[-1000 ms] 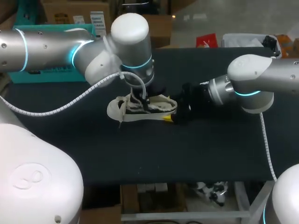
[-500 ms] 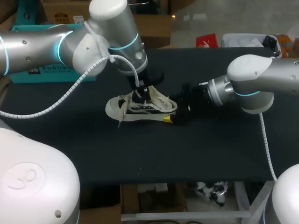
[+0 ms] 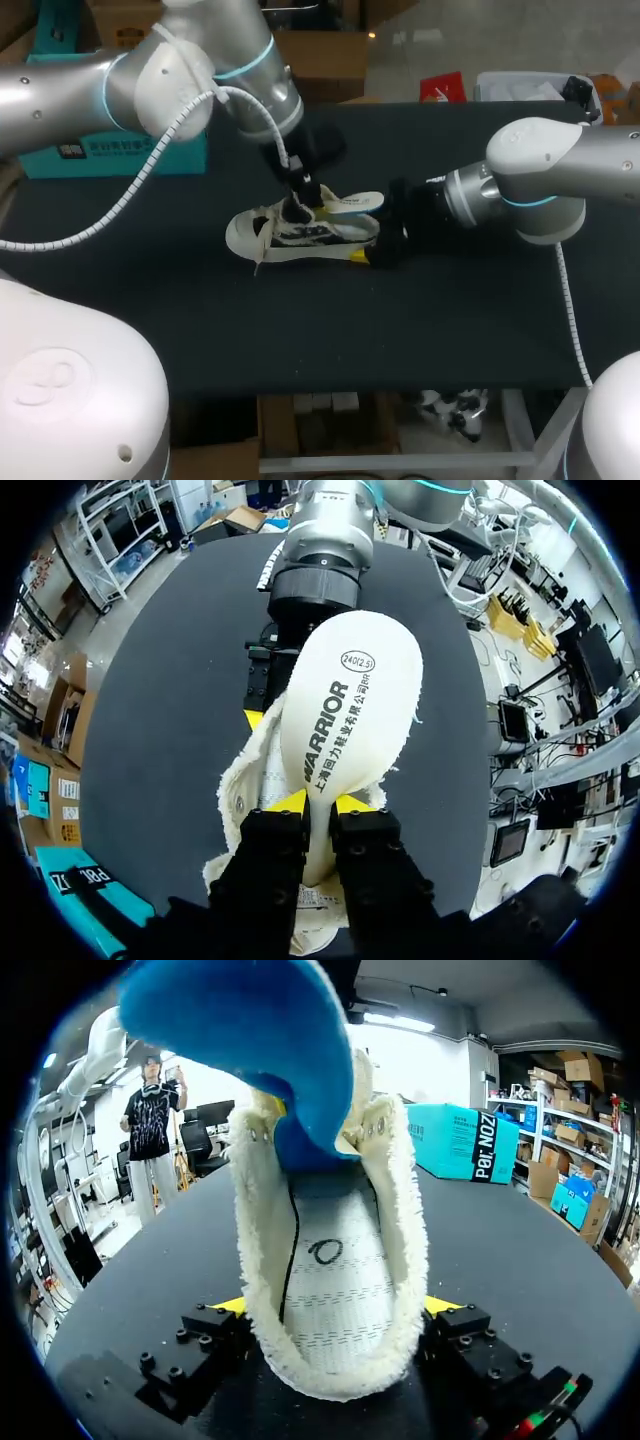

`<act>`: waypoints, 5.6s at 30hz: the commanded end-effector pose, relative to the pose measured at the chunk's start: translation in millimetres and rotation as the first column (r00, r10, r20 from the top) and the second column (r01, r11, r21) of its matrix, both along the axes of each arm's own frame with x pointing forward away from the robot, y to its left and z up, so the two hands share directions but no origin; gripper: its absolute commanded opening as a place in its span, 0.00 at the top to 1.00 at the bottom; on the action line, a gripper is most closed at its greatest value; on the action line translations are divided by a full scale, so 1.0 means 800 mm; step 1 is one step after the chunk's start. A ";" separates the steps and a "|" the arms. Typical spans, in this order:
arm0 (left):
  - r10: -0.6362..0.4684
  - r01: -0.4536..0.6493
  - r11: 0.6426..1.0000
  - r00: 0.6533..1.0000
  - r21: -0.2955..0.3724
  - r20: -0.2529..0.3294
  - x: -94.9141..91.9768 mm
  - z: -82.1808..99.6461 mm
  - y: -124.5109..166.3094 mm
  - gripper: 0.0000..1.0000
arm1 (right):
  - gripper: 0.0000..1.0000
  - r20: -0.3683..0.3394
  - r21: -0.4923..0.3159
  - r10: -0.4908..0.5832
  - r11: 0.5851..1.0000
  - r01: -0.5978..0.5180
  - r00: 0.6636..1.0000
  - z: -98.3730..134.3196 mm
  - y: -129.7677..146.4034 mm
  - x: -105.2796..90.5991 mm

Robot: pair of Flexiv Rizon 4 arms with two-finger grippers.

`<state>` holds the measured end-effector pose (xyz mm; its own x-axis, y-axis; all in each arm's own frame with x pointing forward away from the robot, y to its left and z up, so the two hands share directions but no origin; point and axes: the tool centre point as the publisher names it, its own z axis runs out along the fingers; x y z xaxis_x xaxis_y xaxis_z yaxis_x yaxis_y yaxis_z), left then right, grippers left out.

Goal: Open the shoe tongue, take the insole out of the shoe, put the insole back into the shoe, and pack the shoe into the shoebox

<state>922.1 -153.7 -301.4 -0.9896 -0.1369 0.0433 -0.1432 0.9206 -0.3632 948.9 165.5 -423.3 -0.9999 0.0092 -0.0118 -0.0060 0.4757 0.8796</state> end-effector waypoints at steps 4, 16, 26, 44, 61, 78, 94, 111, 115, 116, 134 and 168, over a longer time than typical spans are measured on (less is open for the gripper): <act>-0.084 0.065 0.983 0.991 -0.169 -0.104 -0.004 0.042 -0.001 1.00 | 1.00 0.000 0.001 -0.001 1.000 0.001 1.000 -0.003 0.000 0.000; -0.249 0.162 0.899 0.953 -0.407 -0.171 -0.036 0.124 -0.047 1.00 | 1.00 0.000 0.001 -0.001 1.000 0.001 1.000 -0.003 0.000 0.000; -0.302 0.168 0.849 0.933 -0.501 -0.199 -0.052 0.160 -0.058 1.00 | 0.00 0.007 -0.070 -0.006 0.998 0.006 1.000 0.026 -0.050 -0.002; -0.229 0.039 0.811 0.940 -0.584 -0.255 -0.085 0.188 0.061 1.00 | 0.00 -0.091 -0.447 0.072 0.889 -0.105 0.993 0.142 -0.047 0.036; 0.029 -0.209 0.825 0.943 -0.524 -0.331 -0.108 0.165 0.173 1.00 | 0.00 -0.115 -0.718 0.039 0.687 -0.110 0.993 0.138 0.017 0.055; 0.159 -0.334 0.828 0.910 -0.450 -0.383 -0.116 0.127 0.221 1.00 | 0.00 -0.067 -0.831 -0.058 0.555 -0.023 0.996 0.090 0.050 0.038; 0.175 -0.354 0.836 0.897 -0.420 -0.407 -0.115 0.110 0.226 1.00 | 1.00 -0.060 -0.868 -0.115 0.496 0.005 0.992 0.081 0.057 0.033; 0.099 -0.285 0.862 0.906 -0.419 -0.413 -0.085 0.109 0.202 1.00 | 1.00 -0.032 -0.863 -0.212 0.498 0.080 0.977 0.093 0.054 0.026; 0.033 -0.224 0.873 0.914 -0.433 -0.405 -0.064 0.118 0.183 1.00 | 1.00 -0.020 -0.851 -0.297 0.507 0.139 0.955 0.107 0.047 0.019; 0.011 -0.202 0.876 0.916 -0.437 -0.401 -0.058 0.121 0.177 1.00 | 1.00 -0.016 -0.849 -0.322 0.505 0.158 0.947 0.111 0.045 0.017; -0.372 0.194 0.861 0.870 -0.470 -0.322 0.026 0.156 0.049 1.00 | 1.00 -0.078 -0.724 -0.754 0.493 0.483 0.652 0.136 0.032 -0.019; -0.523 0.311 0.792 0.790 -0.526 -0.321 0.046 0.130 0.024 1.00 | 0.44 -0.225 -0.646 -0.879 0.458 0.611 0.421 0.096 -0.023 -0.028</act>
<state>955.7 -135.5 -195.8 -0.8438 0.3768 0.3820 -0.0163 0.6935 -0.7202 928.9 155.3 -346.4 -0.4194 0.8856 0.1995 0.8863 0.3518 0.3013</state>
